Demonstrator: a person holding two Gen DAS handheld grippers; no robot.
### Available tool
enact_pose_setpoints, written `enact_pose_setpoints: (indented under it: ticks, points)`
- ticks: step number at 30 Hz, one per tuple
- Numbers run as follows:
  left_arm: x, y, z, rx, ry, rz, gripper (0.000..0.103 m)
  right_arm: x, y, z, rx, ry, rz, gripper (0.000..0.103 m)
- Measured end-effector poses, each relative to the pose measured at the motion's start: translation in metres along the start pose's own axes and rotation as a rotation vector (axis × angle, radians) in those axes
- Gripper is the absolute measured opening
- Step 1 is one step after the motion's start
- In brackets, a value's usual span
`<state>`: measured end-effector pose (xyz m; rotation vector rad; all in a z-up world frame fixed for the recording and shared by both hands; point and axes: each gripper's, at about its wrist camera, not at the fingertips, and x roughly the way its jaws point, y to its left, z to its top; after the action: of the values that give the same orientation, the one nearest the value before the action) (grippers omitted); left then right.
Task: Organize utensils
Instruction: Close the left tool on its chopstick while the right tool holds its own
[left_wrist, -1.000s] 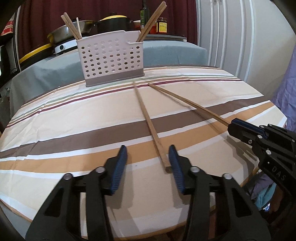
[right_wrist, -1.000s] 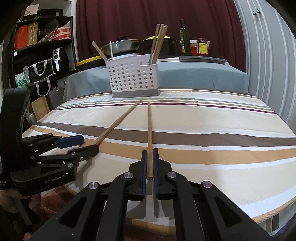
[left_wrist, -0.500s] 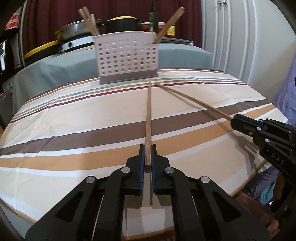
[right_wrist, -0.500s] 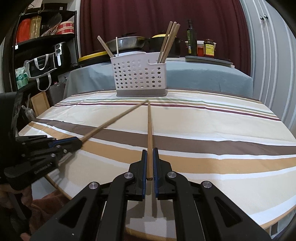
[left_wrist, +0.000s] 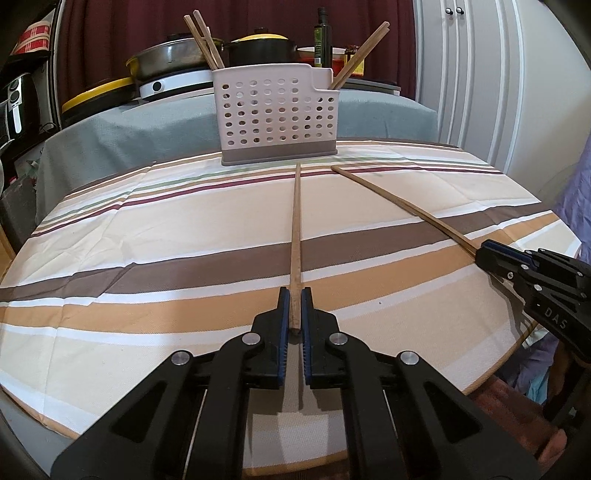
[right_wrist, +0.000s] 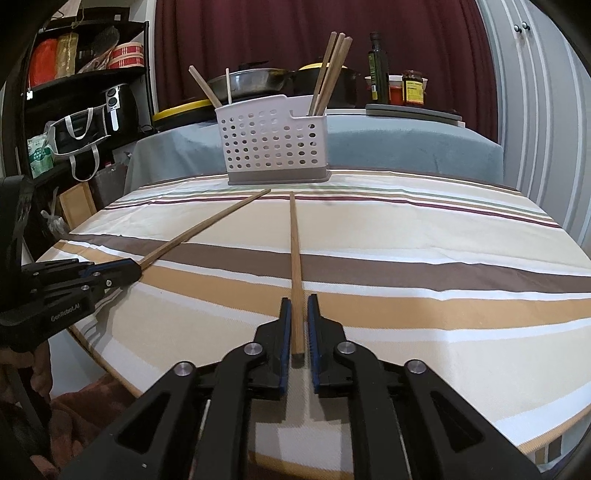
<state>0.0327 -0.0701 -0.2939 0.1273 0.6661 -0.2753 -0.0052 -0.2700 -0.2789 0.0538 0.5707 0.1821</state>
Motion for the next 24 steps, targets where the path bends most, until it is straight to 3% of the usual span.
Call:
enact_pose_setpoints:
  ticks: [5, 13, 20, 24]
  points:
    - [0.0000, 0.0009, 0.0000, 0.000, -0.001, 0.003, 0.007, -0.0046, -0.0010, -0.0042, -0.004, -0.013, 0.009, 0.022]
    - [-0.0001, 0.0009, 0.0004, -0.001, -0.002, 0.004, 0.007, -0.0085, -0.0009, -0.0082, -0.014, -0.031, 0.020, 0.023]
    - [0.0002, 0.0016, 0.0015, -0.003, -0.004, 0.000, 0.007, -0.0074, -0.0007, -0.0071, -0.004, -0.026, 0.038, 0.009]
    - [0.0003, 0.0019, 0.0018, -0.007, -0.004, -0.003, 0.007, -0.0071, 0.0005, -0.0063, -0.006, -0.022, 0.036, 0.008]
